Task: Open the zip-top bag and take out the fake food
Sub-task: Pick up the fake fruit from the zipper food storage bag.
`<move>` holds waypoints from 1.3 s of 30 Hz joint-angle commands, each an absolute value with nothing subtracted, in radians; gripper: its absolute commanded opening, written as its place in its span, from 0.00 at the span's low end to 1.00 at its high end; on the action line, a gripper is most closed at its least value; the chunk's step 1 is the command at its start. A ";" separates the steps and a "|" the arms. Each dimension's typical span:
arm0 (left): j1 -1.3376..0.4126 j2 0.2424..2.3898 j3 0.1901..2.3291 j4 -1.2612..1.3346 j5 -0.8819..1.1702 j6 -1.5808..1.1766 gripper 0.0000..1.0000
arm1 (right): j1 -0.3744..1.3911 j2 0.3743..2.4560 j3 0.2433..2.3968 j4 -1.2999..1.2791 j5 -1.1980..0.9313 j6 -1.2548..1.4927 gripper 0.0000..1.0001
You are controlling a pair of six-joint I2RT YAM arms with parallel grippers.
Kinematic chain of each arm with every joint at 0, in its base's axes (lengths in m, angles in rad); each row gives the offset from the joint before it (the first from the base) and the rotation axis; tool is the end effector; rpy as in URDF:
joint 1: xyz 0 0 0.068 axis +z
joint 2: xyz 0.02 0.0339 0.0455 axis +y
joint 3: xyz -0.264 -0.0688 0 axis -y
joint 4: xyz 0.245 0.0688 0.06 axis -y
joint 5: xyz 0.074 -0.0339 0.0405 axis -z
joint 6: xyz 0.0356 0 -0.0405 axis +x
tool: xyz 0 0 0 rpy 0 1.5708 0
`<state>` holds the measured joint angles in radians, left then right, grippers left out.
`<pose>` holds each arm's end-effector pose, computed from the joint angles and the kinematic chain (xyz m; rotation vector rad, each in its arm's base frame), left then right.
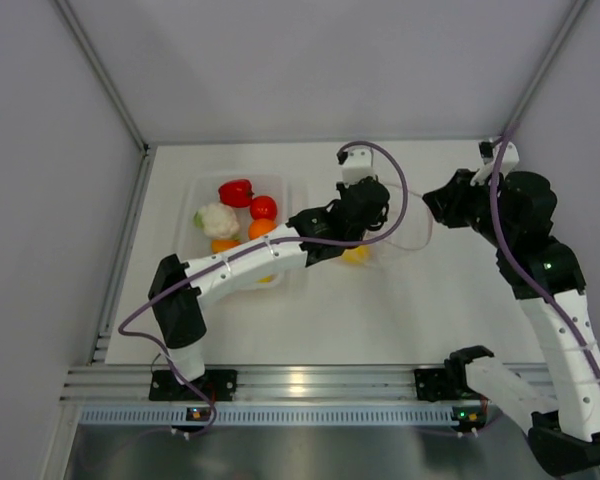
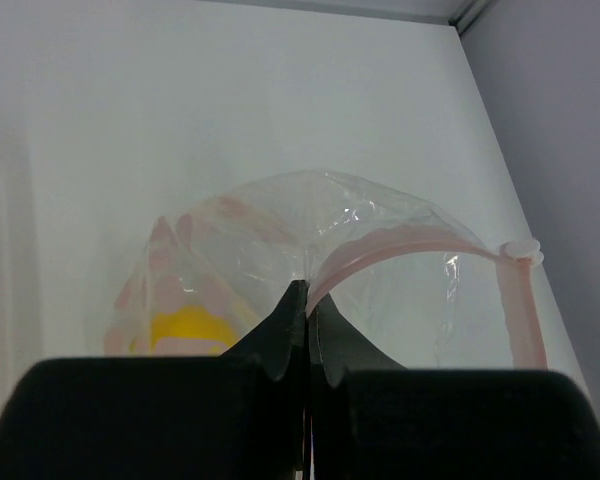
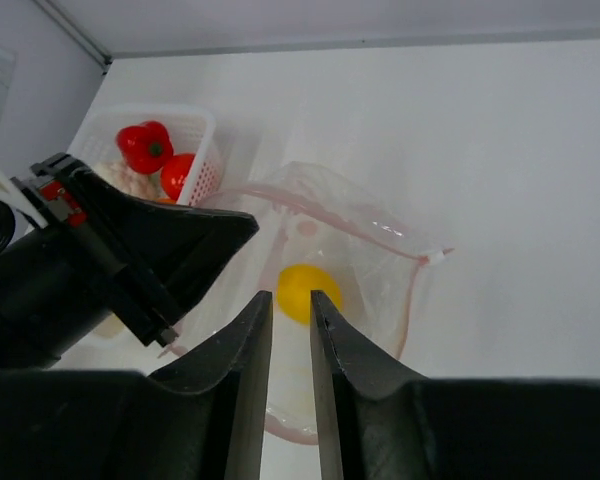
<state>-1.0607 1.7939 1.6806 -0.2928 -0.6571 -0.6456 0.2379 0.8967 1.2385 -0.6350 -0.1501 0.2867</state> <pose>0.2253 -0.3581 0.3625 -0.0255 1.9213 -0.5098 0.1644 0.0453 0.4268 -0.0593 1.8901 0.5007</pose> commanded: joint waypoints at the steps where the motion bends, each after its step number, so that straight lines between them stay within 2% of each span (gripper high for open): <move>1: -1.057 1.801 1.750 -0.319 -0.568 -0.698 0.00 | 0.267 0.911 1.243 -0.673 -0.237 0.267 0.22; 6: -1.043 1.801 1.782 -0.360 -0.511 -0.739 0.00 | 0.328 0.957 1.190 -0.621 -0.199 0.281 0.19; 14: -1.014 1.809 1.807 -0.342 -0.257 -0.931 0.00 | 0.432 1.054 1.177 -0.669 -0.049 0.272 0.18; 17: -0.990 1.812 1.778 -0.289 -0.116 -1.005 0.00 | 0.445 1.083 1.203 -0.760 -0.005 0.218 0.18; 26: -0.901 1.796 1.606 -0.219 0.032 -1.016 0.00 | 0.475 1.198 1.172 -0.813 0.006 0.173 0.18; 33: -0.873 1.741 1.490 -0.221 -0.021 -0.920 0.00 | 0.551 1.239 1.049 -0.709 0.005 0.212 0.19; 39: -0.873 1.738 1.538 -0.307 -0.069 -0.786 0.00 | 0.568 1.181 0.977 -0.698 0.015 0.219 0.20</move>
<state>-0.8677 1.8004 1.4872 -0.2848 -0.0319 -0.8867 0.5545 1.2381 0.9886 -0.7399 -0.0002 0.2131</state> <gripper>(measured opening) 0.018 0.201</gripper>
